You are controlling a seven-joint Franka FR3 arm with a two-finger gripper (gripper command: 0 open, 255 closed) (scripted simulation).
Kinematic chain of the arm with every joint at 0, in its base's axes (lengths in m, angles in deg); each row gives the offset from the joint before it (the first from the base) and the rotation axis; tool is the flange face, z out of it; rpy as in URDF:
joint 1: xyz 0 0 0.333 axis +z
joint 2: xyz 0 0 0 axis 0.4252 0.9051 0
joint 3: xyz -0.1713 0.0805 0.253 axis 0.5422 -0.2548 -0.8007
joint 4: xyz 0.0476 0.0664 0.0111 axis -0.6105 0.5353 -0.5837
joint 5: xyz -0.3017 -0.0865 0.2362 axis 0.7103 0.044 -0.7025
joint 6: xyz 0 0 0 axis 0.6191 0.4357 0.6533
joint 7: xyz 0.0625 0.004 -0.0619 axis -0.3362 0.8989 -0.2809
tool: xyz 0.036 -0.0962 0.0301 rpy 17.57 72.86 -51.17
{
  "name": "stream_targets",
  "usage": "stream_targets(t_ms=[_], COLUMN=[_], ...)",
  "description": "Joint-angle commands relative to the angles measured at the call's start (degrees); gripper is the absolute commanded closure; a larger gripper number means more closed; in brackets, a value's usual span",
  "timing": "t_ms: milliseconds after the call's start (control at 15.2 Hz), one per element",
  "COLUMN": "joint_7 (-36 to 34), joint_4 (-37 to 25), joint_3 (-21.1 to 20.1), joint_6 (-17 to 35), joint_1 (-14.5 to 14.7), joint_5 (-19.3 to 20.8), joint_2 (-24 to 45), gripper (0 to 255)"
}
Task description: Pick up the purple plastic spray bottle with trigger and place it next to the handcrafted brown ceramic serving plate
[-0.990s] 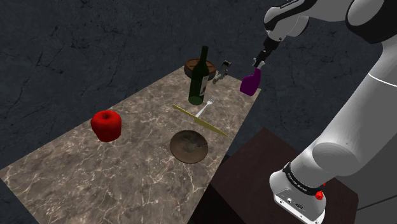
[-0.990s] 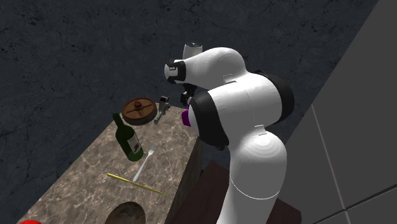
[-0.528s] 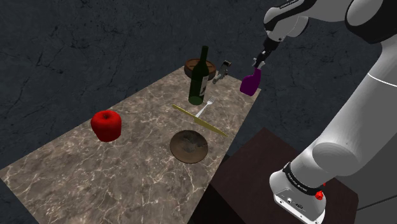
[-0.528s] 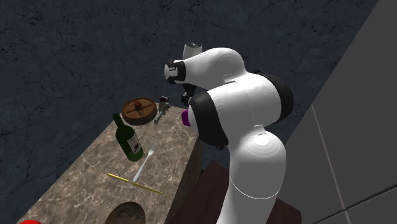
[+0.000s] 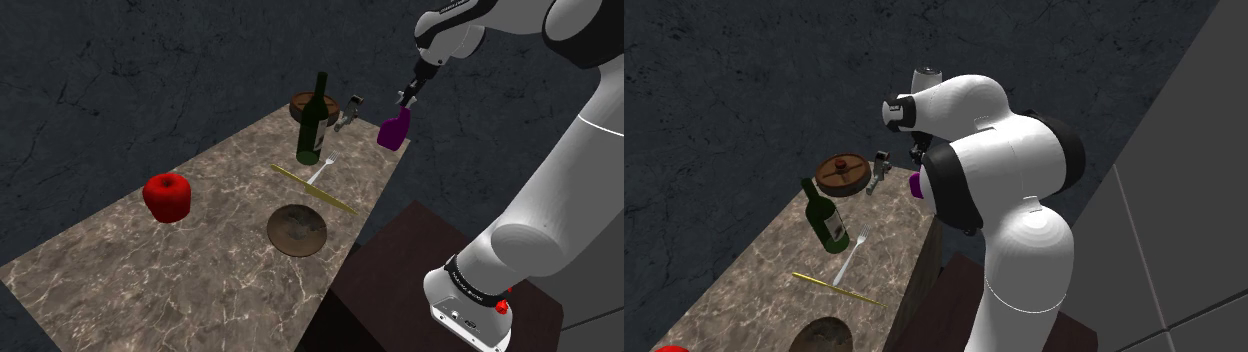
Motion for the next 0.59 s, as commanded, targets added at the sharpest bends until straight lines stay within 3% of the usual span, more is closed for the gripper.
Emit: stream_targets(t_ms=[0, 528], joint_7=[0.01, -1.73], joint_4=[0.0, -3.79], joint_3=[0.01, 0.35], joint_6=[0.02, -5.51], joint_1=[-0.01, 0.32], joint_5=[0.0, 2.1], joint_2=[0.02, -2.25], gripper=[255, 255])
